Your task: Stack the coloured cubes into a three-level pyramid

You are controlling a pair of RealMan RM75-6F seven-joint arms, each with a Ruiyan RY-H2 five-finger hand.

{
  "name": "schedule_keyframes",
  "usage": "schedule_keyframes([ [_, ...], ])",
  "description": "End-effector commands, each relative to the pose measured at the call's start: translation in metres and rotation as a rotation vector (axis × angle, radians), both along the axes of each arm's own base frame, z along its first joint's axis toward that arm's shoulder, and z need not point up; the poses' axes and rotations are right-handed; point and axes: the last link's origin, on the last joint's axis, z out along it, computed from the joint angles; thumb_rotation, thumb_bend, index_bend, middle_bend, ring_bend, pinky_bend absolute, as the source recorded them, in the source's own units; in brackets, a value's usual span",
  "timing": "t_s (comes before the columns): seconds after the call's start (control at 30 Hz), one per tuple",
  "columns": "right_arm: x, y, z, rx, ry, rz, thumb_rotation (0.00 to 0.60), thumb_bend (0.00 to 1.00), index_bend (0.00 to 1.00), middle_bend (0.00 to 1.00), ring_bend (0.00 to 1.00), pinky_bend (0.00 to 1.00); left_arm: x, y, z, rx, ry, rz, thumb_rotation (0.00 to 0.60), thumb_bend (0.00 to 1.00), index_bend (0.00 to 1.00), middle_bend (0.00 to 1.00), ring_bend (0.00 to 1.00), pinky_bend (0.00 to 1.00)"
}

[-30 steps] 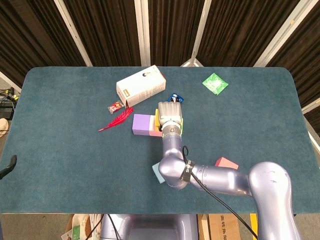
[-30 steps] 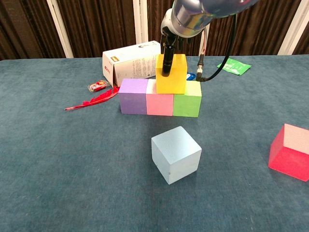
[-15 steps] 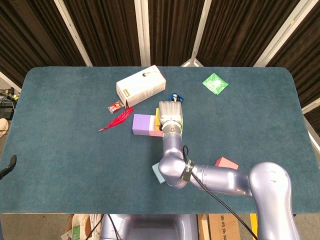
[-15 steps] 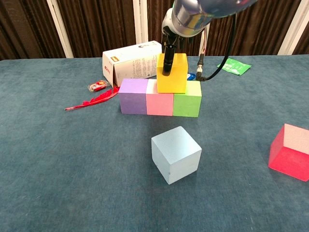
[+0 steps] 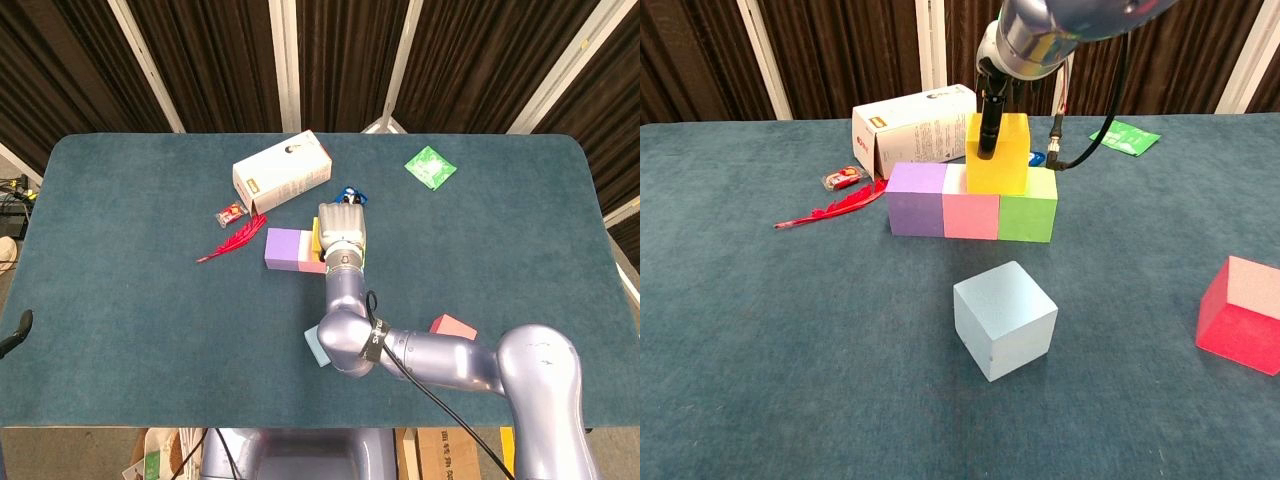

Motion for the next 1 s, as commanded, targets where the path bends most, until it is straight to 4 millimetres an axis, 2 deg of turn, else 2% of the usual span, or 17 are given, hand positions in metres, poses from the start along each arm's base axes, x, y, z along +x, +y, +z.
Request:
schedule_keyframes([
  [0.03, -0.0005, -0.0003, -0.0003, 0.001, -0.002, -0.002, 0.6, 0.27, 0.39, 0.35, 0.13, 0.0, 0.0, -0.0001, -0.0001, 0.0, 0.0, 0.0, 0.6, 0.35, 0.05, 0.01, 0.0, 0.0],
  [0.43, -0.0001, -0.001, 0.0007, -0.005, -0.003, -0.003, 0.6, 0.27, 0.39, 0.34, 0.13, 0.0, -0.0001, 0.0001, -0.0004, 0.003, -0.001, 0.002, 0.6, 0.35, 0.05, 0.01, 0.0, 0.0],
  [0.6, -0.0008, -0.0018, 0.0011, -0.005, -0.006, -0.007, 0.6, 0.27, 0.34, 0.31, 0.13, 0.0, 0.0, 0.0001, -0.0003, 0.004, -0.001, 0.002, 0.6, 0.35, 0.05, 0.01, 0.0, 0.0],
  [1.0, 0.0009, -0.0002, 0.0015, 0.004, -0.001, -0.003, 0.6, 0.27, 0.33, 0.31, 0.12, 0.0, 0.0001, 0.0, -0.0005, 0.006, -0.002, 0.002, 0.6, 0.35, 0.05, 0.01, 0.0, 0.0],
])
